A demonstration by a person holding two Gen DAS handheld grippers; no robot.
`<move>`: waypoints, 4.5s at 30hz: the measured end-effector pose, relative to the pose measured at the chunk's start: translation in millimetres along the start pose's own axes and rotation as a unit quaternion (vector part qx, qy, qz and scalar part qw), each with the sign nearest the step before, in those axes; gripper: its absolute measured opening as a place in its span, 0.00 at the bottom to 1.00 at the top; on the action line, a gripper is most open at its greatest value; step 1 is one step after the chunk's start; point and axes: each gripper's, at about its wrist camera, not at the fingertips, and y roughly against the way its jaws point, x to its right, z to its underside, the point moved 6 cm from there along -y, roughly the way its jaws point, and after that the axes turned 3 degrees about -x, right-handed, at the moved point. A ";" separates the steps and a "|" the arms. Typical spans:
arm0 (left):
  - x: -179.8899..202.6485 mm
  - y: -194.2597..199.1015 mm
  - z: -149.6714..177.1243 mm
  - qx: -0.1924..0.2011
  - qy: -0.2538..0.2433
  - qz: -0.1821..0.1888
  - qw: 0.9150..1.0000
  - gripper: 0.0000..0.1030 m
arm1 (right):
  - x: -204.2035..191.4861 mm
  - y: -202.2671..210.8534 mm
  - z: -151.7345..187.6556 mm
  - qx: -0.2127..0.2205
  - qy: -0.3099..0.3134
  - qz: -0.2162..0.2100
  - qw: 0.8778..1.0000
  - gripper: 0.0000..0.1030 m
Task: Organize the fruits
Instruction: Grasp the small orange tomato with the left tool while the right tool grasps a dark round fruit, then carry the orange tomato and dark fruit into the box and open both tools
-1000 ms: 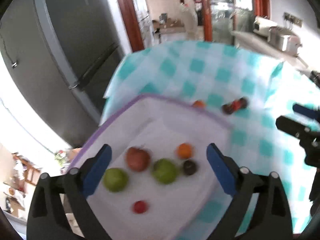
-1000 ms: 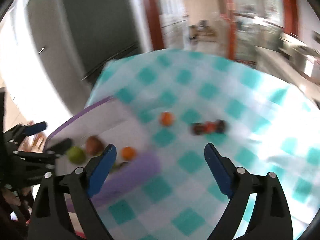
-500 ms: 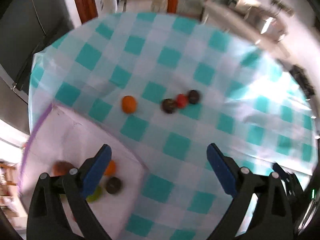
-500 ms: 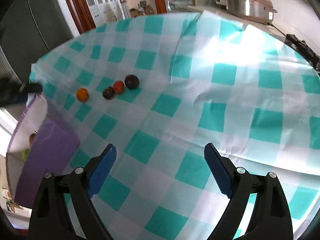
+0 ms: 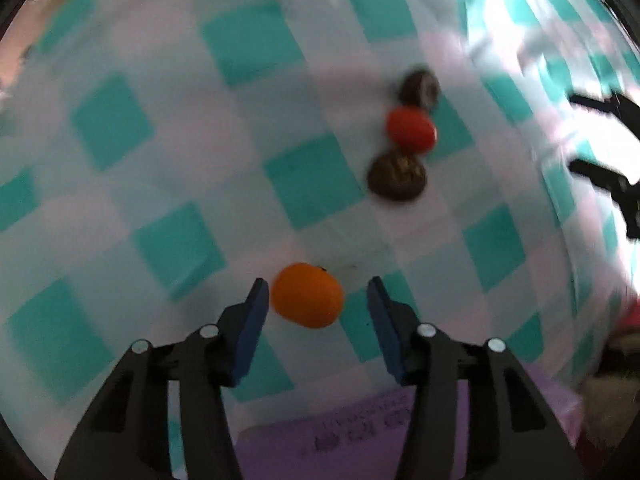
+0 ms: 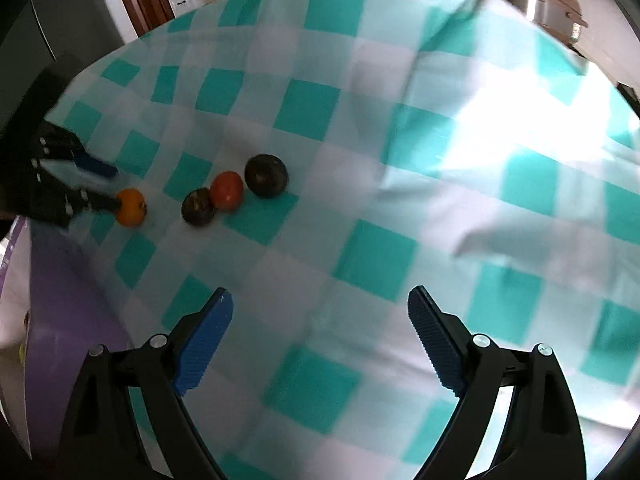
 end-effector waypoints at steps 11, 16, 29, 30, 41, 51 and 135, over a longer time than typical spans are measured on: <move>-28.6 -18.6 9.5 -0.025 -0.064 -0.003 0.998 0.48 | -27.1 -39.1 -25.1 -0.018 0.016 -0.005 1.000 0.83; -39.8 -24.4 14.0 -0.041 -0.085 -0.011 0.995 0.50 | -18.6 -46.0 -41.9 -0.013 -0.005 -0.004 1.000 0.79; -66.3 -32.1 23.5 -0.059 -0.128 -0.013 0.990 0.45 | -12.5 -87.2 -83.7 -0.046 -0.148 -0.068 0.986 0.61; -66.7 -32.3 21.6 -0.057 -0.130 -0.012 0.990 0.45 | -14.9 -88.5 -83.9 -0.045 -0.147 -0.065 0.986 0.61; -107.0 -7.5 24.8 -0.021 -0.108 -0.010 0.994 0.43 | -14.8 -65.2 -75.3 -0.019 -0.153 -0.093 0.984 0.41; -133.4 57.3 13.9 0.087 0.022 0.066 0.994 0.43 | 28.6 -21.2 3.1 -0.023 -0.184 -0.078 0.980 0.41; 29.1 15.3 215.5 0.064 0.232 -0.107 0.965 0.70 | -324.8 45.1 159.4 -0.153 0.348 -0.052 0.923 0.67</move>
